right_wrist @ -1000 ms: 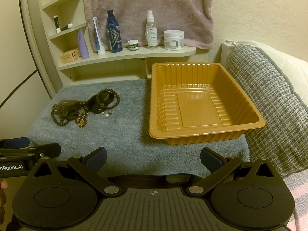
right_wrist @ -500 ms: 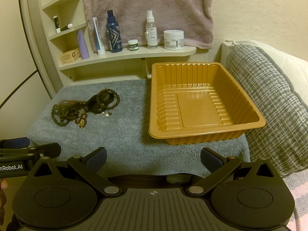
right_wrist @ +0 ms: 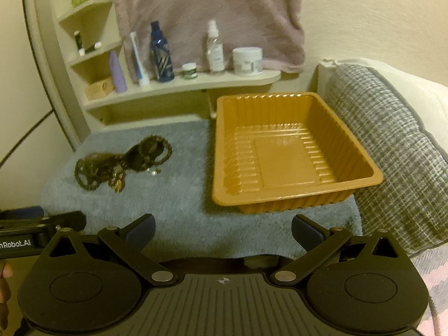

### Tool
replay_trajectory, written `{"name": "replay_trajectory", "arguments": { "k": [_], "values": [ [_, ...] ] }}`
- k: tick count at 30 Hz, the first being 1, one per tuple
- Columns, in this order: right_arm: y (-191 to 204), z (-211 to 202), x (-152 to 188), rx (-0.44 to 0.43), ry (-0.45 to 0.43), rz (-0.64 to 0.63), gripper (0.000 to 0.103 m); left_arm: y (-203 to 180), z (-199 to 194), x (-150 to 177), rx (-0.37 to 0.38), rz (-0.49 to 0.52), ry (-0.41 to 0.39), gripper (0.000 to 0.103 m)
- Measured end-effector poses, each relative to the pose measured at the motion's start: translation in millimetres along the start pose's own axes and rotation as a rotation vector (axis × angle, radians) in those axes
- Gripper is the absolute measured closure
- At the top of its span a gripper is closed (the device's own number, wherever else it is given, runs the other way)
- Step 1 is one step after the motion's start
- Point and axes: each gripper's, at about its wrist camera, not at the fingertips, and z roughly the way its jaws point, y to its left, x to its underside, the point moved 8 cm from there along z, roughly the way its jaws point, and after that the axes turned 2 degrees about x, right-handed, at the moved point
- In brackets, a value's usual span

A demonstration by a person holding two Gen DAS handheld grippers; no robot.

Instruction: Organize jewelry

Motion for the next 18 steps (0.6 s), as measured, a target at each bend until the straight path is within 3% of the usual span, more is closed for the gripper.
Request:
{"name": "replay_trajectory", "arguments": {
  "k": [5,13,15,18],
  "values": [
    [-37,-9,-14,-0.022,-0.08,0.103,0.001,0,2,-7,0.041,-0.028,-0.004,0.004],
    [-114,4,-47,0.042,-0.131,0.129,0.001,-5,27,-25,0.081,-0.038,0.013,0.004],
    [-136,14,-51,0.045,-0.128,0.135,0.017,-10,33,-29,0.084,-0.03,0.017,0.004],
    [-167,33,-49,0.035,-0.086,0.167,0.031,-18,41,-34,0.091,-0.012,0.028,0.004]
  ]
}}
